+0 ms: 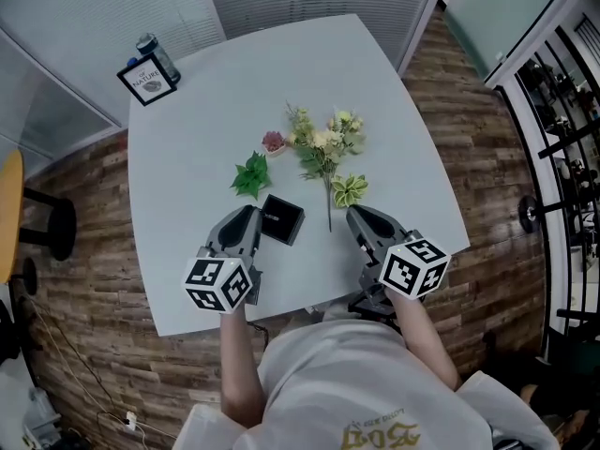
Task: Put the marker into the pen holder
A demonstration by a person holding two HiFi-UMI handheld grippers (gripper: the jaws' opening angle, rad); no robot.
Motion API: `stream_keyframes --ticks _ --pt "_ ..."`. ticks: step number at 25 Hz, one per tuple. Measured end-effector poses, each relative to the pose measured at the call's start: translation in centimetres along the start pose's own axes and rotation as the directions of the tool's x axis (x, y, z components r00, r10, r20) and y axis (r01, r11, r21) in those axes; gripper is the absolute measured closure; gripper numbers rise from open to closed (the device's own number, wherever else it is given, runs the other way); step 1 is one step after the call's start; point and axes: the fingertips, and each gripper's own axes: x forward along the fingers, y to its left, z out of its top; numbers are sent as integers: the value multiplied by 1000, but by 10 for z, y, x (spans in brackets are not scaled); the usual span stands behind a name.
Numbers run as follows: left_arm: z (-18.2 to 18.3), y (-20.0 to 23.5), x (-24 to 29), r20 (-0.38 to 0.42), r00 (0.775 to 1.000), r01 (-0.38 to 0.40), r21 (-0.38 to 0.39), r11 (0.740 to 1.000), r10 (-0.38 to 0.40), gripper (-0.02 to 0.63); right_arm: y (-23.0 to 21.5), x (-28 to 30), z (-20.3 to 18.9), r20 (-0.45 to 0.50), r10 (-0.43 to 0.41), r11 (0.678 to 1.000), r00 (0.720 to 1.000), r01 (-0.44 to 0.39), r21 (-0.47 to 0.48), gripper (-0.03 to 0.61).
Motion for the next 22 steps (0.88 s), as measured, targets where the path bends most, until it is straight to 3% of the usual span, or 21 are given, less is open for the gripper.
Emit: stream_keyframes --ticks 8,22 --pt "-22 8 29 -95 995 -16 66 998 22 568 -23 11 -4 -28 -23 999 999 23 22 561" --pt "-46 13 55 -177 981 -50 144 988 75 566 -41 21 -6 -67 -33 999 997 36 37 561"
